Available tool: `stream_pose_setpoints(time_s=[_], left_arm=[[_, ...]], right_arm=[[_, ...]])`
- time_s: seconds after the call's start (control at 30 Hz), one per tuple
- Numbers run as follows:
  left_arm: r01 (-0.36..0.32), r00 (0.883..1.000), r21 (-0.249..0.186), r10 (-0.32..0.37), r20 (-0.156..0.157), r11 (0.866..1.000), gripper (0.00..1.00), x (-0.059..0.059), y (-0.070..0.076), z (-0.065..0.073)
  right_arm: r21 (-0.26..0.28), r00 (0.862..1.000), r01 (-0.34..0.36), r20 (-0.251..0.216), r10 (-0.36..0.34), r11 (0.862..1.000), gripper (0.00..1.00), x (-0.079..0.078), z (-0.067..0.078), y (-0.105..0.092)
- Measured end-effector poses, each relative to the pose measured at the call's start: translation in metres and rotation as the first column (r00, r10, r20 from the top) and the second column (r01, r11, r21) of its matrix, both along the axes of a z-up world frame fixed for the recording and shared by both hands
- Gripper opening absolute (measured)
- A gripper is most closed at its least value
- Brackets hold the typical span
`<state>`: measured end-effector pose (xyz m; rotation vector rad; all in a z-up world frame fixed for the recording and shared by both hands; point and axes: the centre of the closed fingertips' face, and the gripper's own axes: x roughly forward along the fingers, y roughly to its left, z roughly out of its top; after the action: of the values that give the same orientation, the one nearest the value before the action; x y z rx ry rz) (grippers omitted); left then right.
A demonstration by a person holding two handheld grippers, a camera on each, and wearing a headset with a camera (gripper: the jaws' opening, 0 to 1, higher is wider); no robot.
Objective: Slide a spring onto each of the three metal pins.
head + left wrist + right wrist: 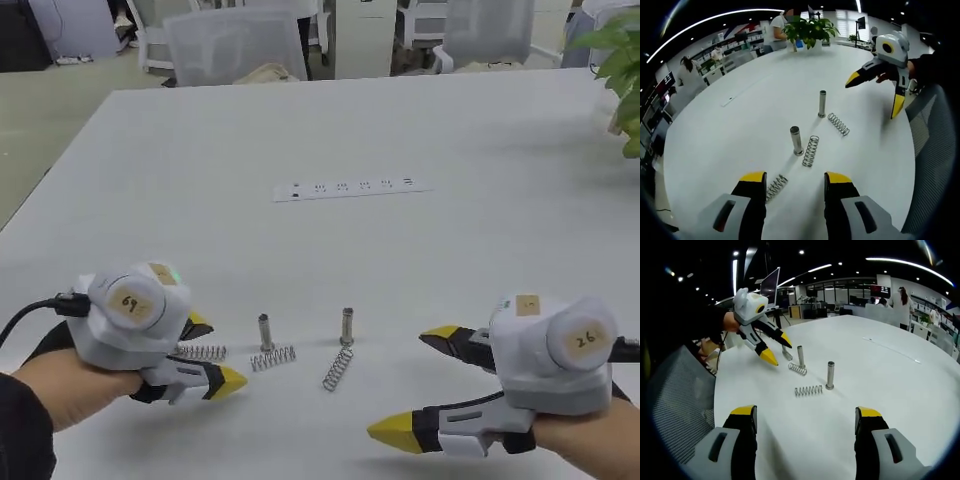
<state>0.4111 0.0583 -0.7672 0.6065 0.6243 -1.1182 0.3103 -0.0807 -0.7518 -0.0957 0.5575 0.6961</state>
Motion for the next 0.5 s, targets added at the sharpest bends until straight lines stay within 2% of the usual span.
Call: stream_pose_setpoints(time_s=[0.5], left_arm=[[-0.013, 1.0, 0.053, 0.015, -0.027, 0.998, 0.4, 0.0, 0.004, -0.014]], right_arm=[[0.013, 1.0, 0.006, -0.003, -0.006, 1.0, 0.79, 0.0, 0.0, -0.002]])
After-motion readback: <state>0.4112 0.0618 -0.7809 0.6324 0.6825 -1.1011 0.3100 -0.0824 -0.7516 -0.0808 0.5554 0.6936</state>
